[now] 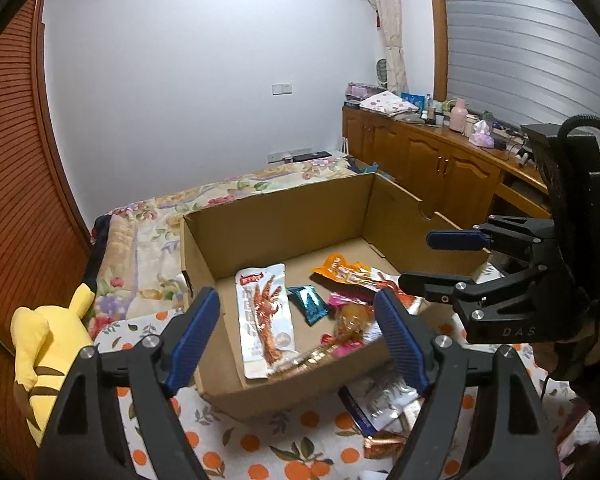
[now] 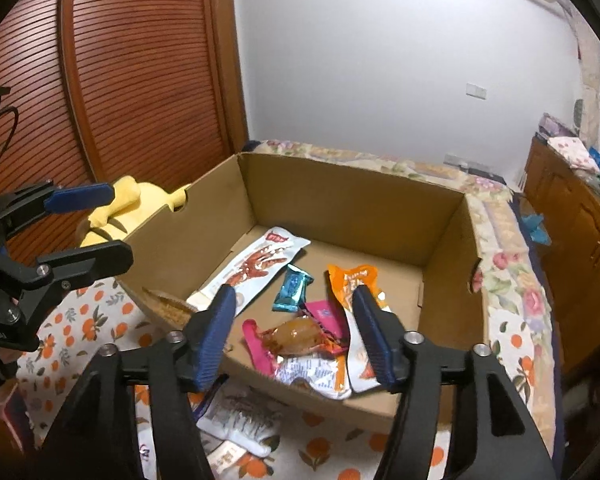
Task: Organize snacks
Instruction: 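Move both open tools back toward the remaining snacks on the bed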
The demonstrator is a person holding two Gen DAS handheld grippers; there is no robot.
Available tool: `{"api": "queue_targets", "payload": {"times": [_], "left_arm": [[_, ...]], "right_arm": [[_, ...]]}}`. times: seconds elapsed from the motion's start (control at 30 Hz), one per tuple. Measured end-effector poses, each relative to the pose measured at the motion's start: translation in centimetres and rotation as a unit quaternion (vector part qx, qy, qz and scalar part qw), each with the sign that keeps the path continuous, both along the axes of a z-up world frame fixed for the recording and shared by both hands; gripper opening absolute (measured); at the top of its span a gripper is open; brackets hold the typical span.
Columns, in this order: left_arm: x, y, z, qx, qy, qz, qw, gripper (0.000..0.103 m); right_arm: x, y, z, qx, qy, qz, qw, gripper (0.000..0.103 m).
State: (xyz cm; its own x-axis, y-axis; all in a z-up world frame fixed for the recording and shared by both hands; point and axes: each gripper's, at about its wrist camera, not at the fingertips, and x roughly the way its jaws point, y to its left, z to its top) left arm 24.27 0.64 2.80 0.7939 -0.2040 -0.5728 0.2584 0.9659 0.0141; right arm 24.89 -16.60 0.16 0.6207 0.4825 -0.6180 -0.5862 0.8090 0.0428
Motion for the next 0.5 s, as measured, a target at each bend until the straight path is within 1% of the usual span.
{"api": "queue_targets", "payload": {"times": [0.07,0.27,0.4,0.5], "left_arm": [[-0.9,-0.2,0.2,-0.002,-0.002,-0.002,1.0000,0.085],[-4.0,-0.5,0.2,-0.008,-0.007,-0.010,0.9999,0.085],[-6.0,-0.5,-0.6,-0.014,-0.005,-0.017,0.9998,0.085],[-7.4,-0.6,-1.8,-0.017,0.004,-0.021,0.9996,0.085]], "right_arm": [[-0.8,-0.2,0.3,-0.001,-0.005,-0.005,1.000,0.070],[-4.0,-1.1,1.5,0.006,-0.020,-0.013,1.000,0.074],[-5.8,-1.3,1.4,0.006,-0.022,-0.013,1.000,0.076],[-7.0,-1.5,0.7,0.007,-0.018,-0.015,1.000,0.076]]}}
